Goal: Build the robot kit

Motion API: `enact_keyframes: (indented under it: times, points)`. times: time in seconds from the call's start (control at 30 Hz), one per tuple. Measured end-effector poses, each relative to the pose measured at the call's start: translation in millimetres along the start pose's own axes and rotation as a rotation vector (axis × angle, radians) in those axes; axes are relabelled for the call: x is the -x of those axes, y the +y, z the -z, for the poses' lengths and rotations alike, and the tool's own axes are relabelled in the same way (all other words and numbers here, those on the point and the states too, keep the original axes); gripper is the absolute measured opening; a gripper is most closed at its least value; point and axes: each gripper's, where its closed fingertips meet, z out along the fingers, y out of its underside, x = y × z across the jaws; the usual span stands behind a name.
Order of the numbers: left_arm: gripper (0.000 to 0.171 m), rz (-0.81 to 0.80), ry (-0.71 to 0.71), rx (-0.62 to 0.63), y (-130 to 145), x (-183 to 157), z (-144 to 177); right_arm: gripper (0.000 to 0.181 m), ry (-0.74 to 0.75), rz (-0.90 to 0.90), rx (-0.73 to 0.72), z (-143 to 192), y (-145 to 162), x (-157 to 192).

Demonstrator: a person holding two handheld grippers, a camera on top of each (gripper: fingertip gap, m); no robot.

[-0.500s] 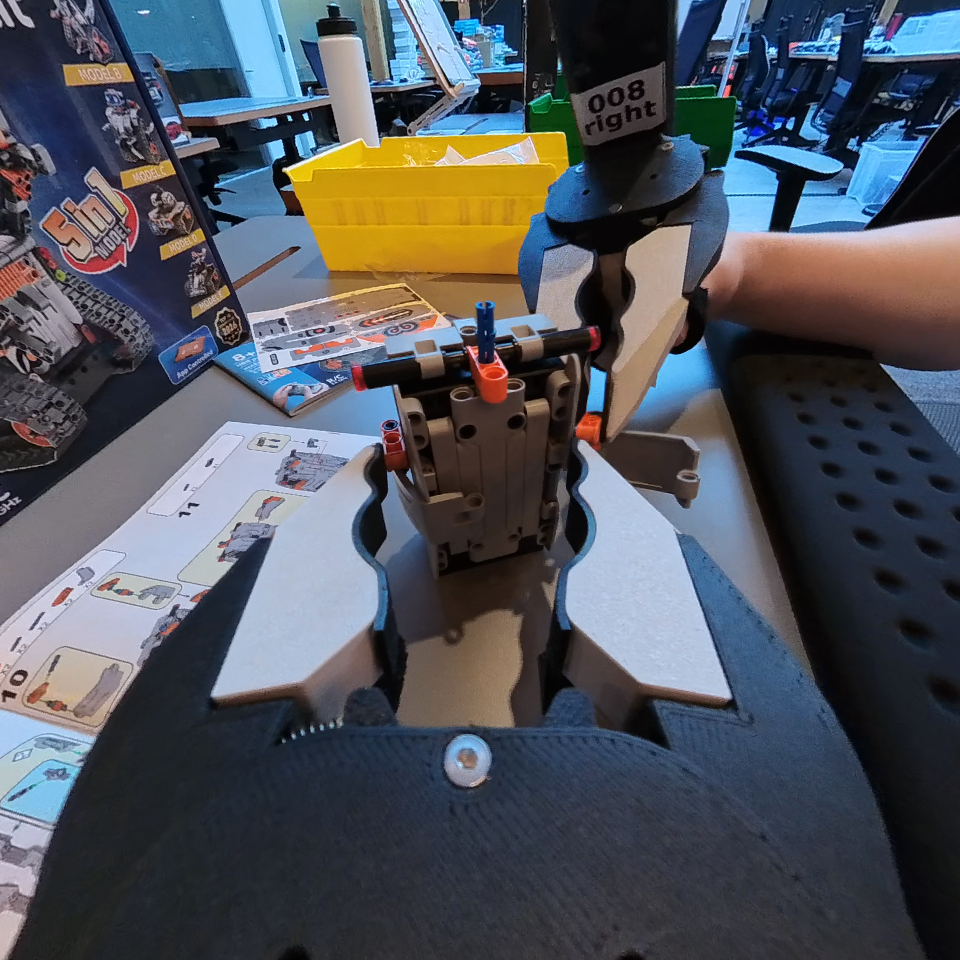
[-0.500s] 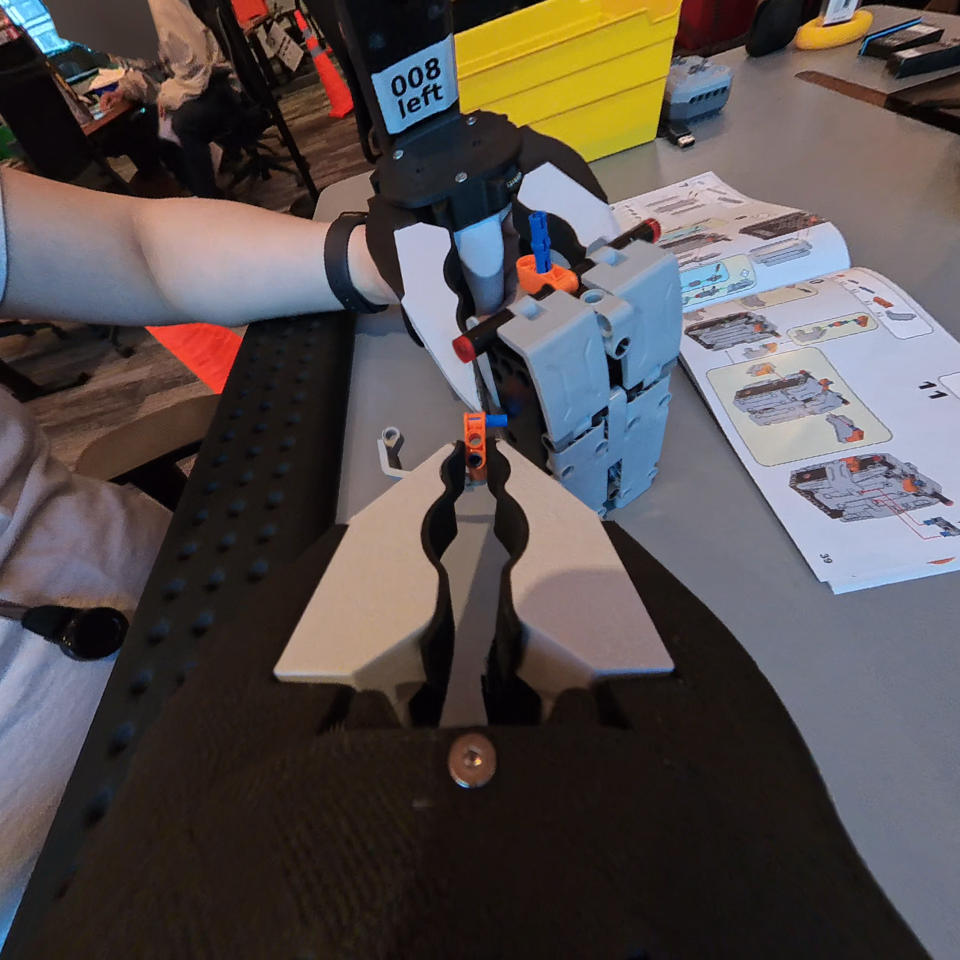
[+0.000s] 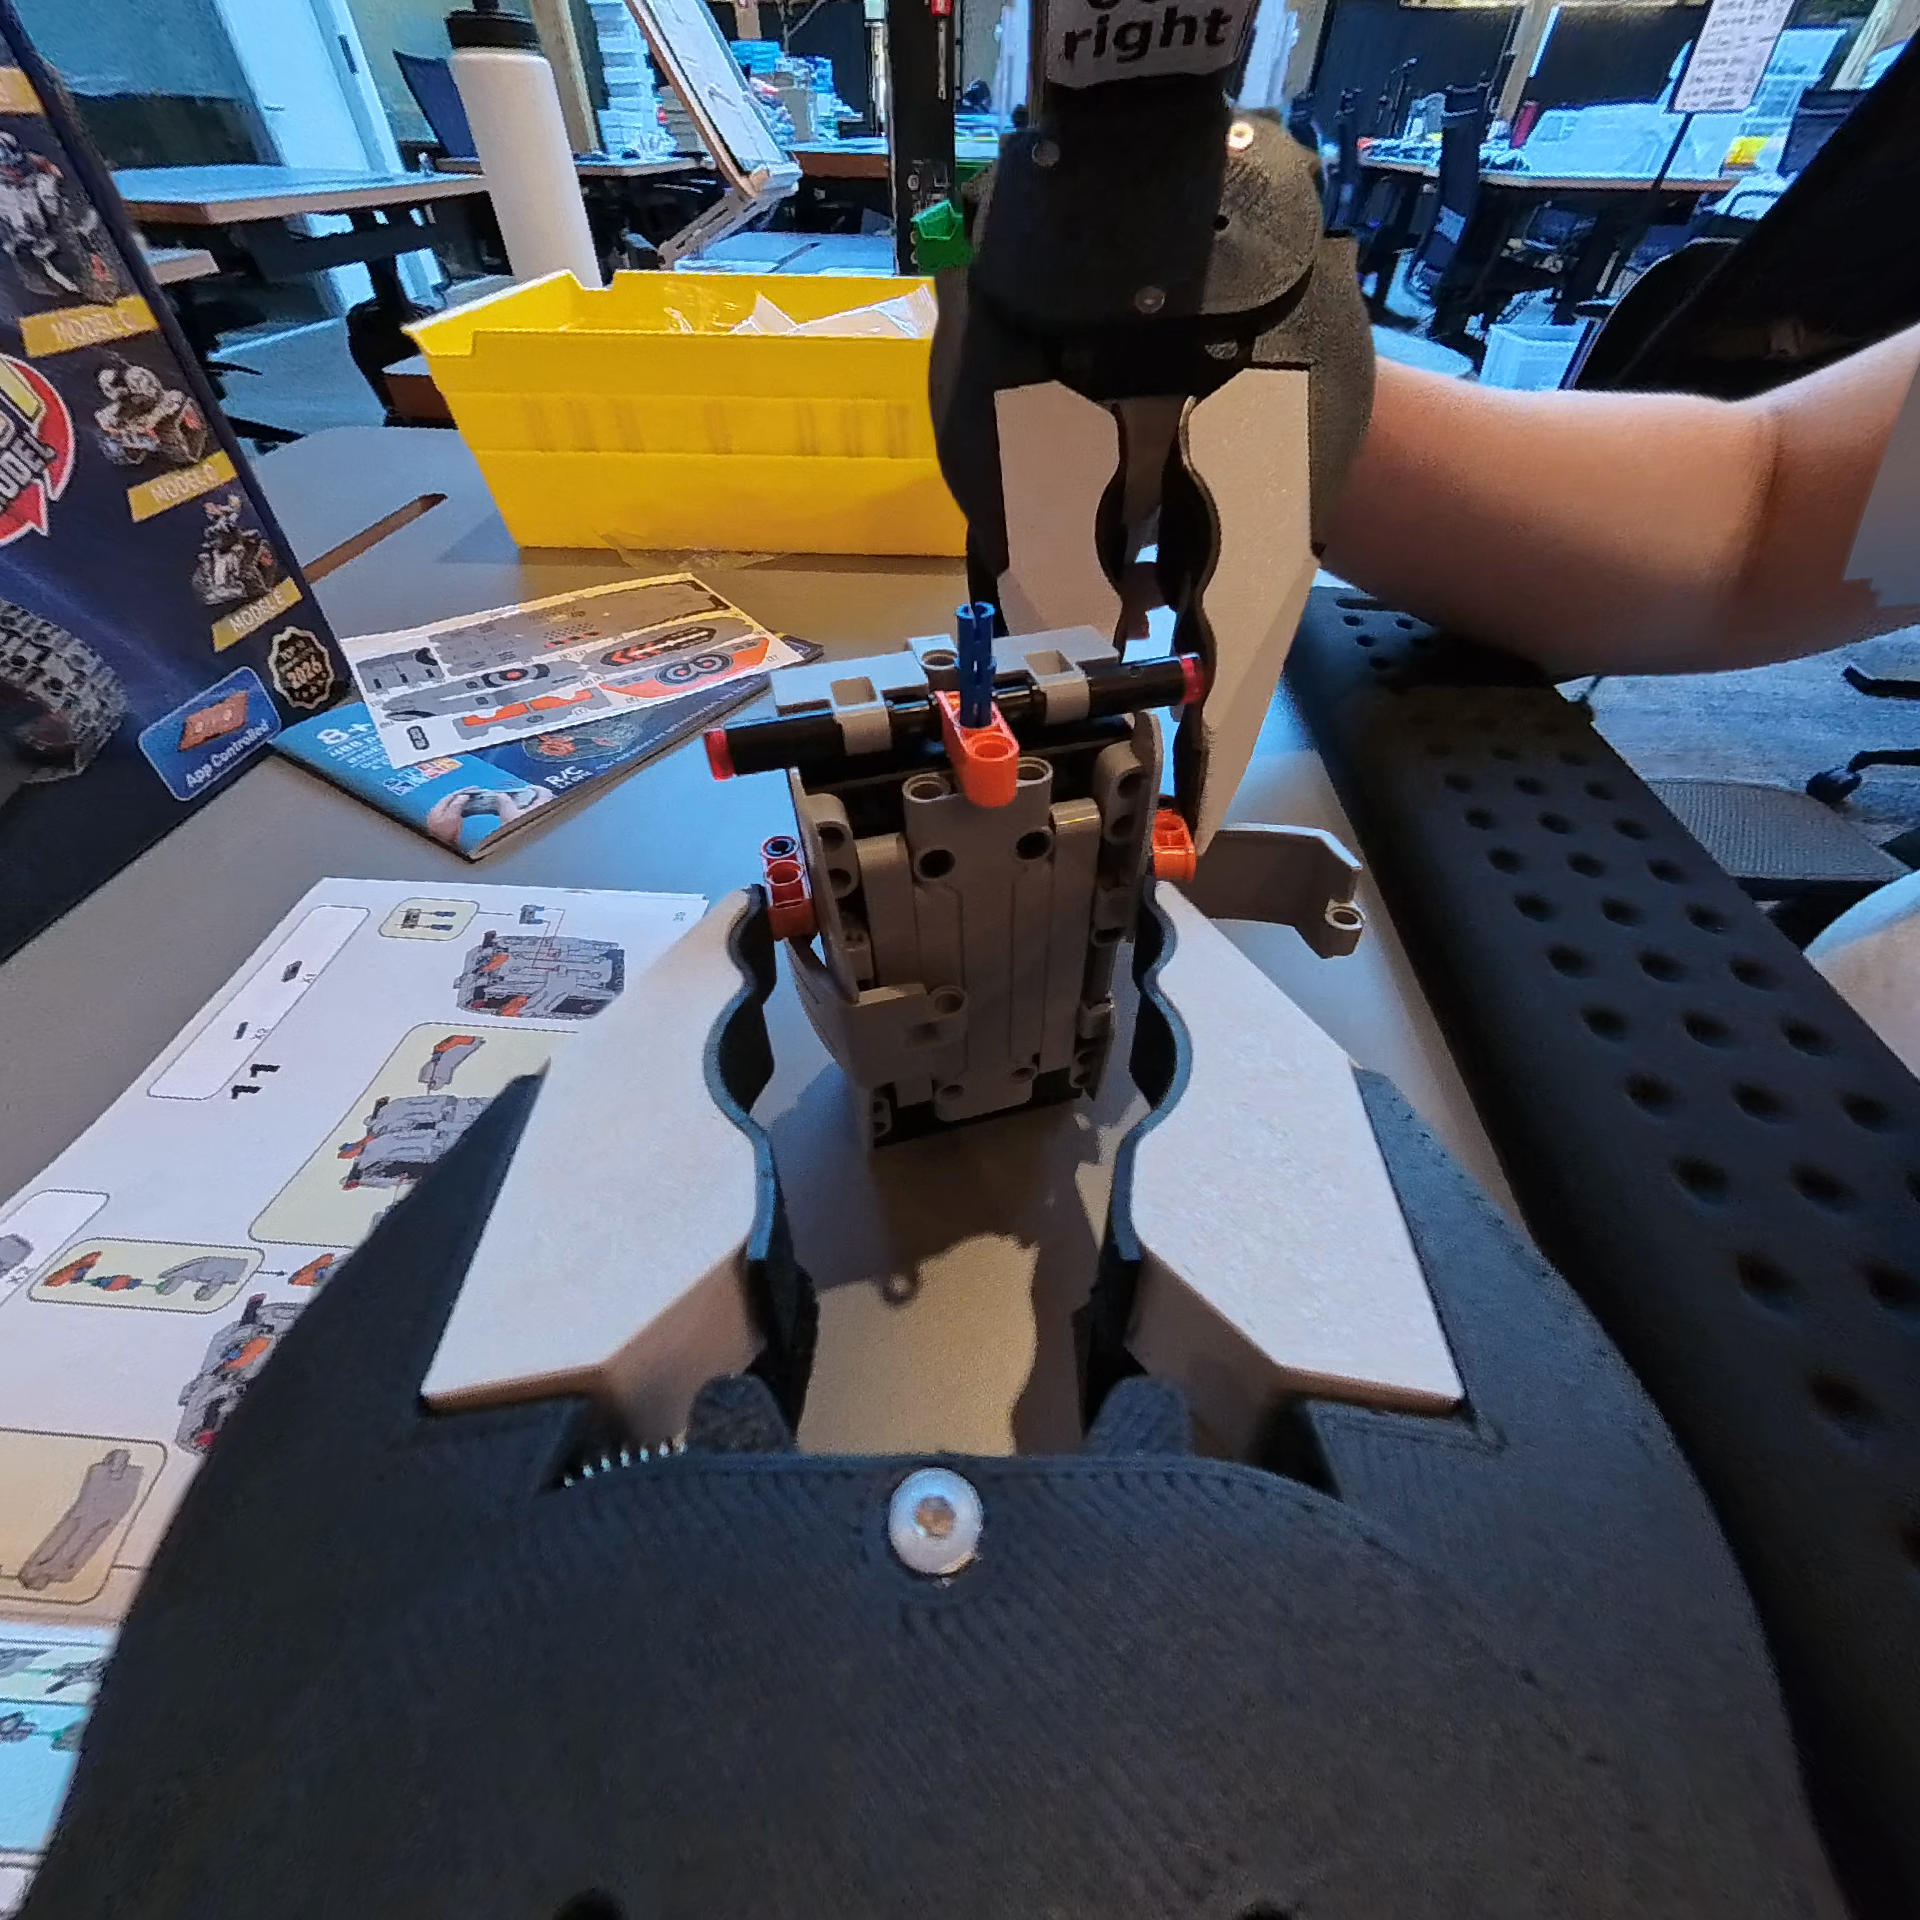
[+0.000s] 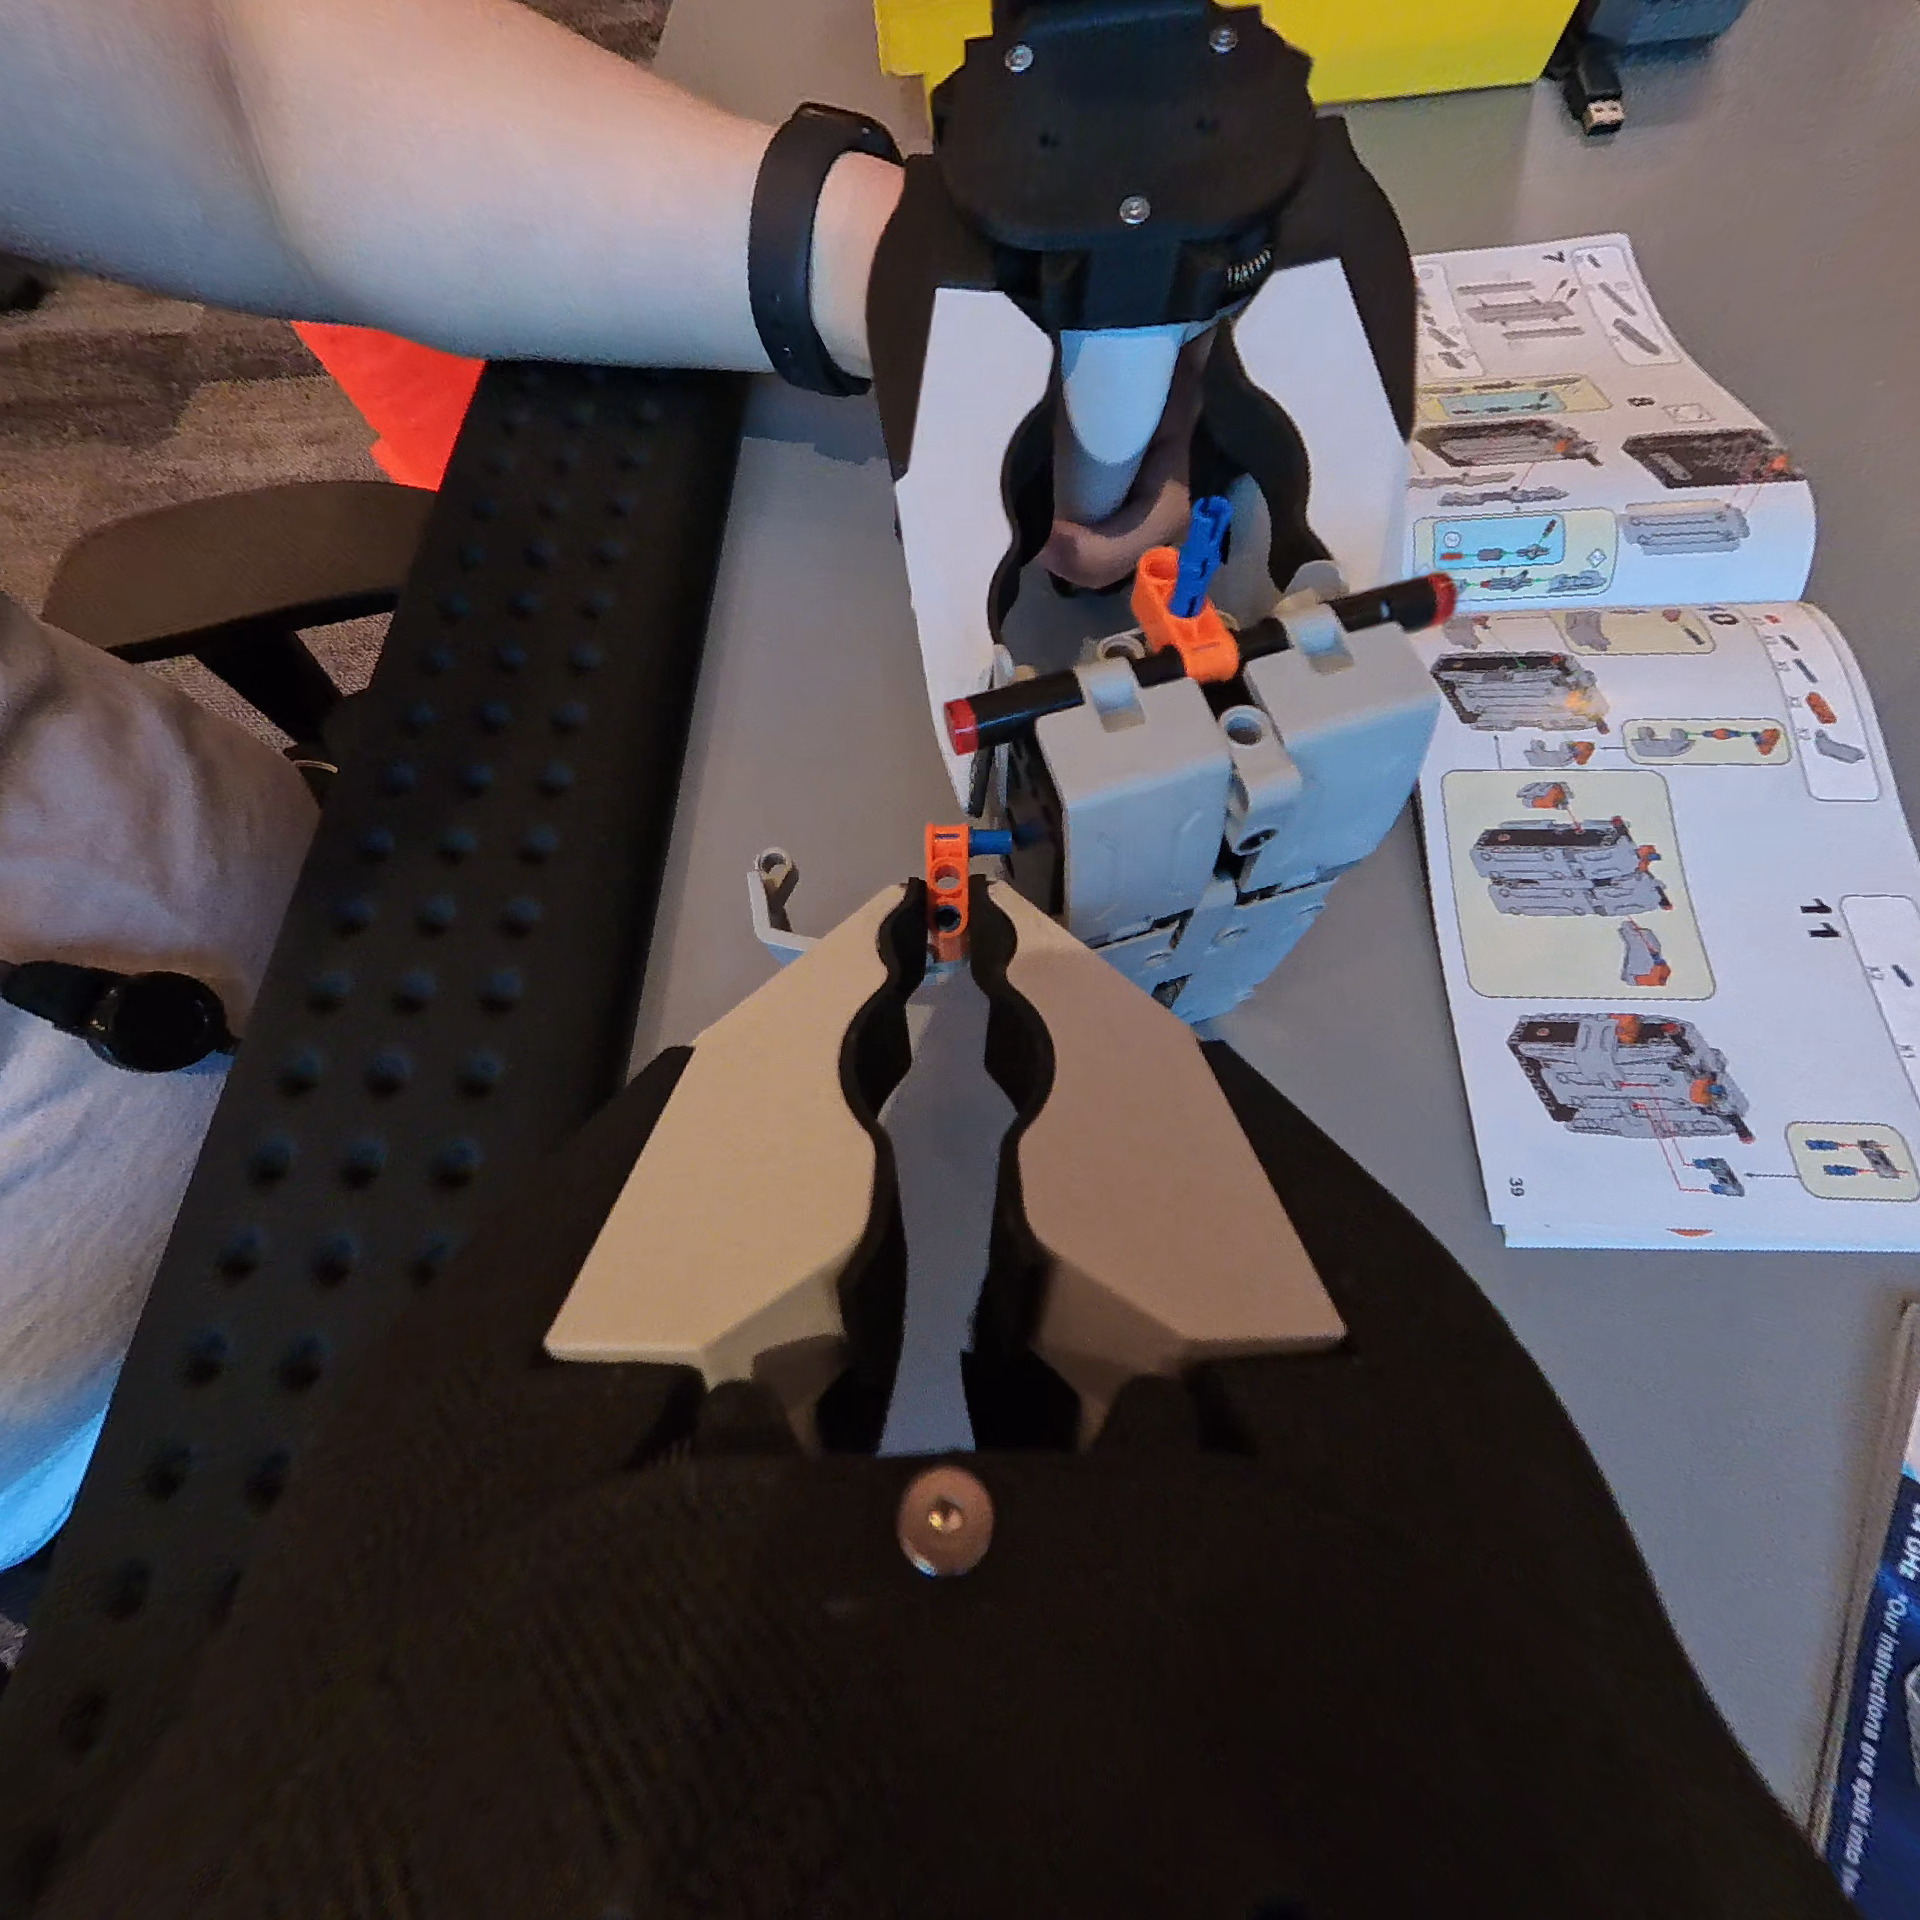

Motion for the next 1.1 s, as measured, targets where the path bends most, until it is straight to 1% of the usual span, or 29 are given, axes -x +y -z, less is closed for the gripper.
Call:
enact_keyframes:
  times: [0.13, 0.3, 0.4, 0.43, 0.47, 0.6, 0.77, 1.0, 1.1]
  points:
    - [0.069, -0.033, -0.020, 0.006, 0.5, 2.8, -1.2, 0.007, 0.059, -0.047, 0.012, -0.1, -1.7, -3.8]
    - [0.069, -0.038, -0.013, 0.007, 0.6, 0.3, -1.2, 0.007, 0.084, -0.075, 0.025, -1.1, -1.3, -2.1]
    - [0.079, -0.043, 0.007, 0.013, 0.9, -4.5, -2.5, 0.007, 0.094, -0.062, 0.036, -2.0, -1.6, -2.2]
    - [0.086, -0.040, 0.014, 0.014, 1.0, -6.2, -3.1, 0.007, 0.098, -0.061, 0.036, -2.1, -1.9, -3.0]
    - [0.090, -0.030, 0.007, 0.017, 0.4, -6.0, -4.0, 0.007, 0.102, -0.060, 0.036, -2.3, -1.9, -3.8]
    - [0.087, -0.040, -0.047, 0.024, 0.4, -1.4, -8.4, 0.007, 0.106, -0.057, 0.045, -3.1, -1.3, -4.2]
    - [0.086, -0.047, -0.066, 0.018, 0.6, -0.8, -8.8, 0.007, 0.103, -0.071, 0.042, -2.5, 0.1, -4.3]
    - [0.084, -0.049, -0.094, 0.019, 0.7, 2.2, -8.6, 0.009, 0.123, -0.161, 0.026, -1.9, 2.3, -8.4]
    - [0.084, -0.052, -0.101, 0.020, 0.8, 2.6, -8.7, 0.009, 0.144, -0.173, 0.031, -1.5, 3.1, -8.7]
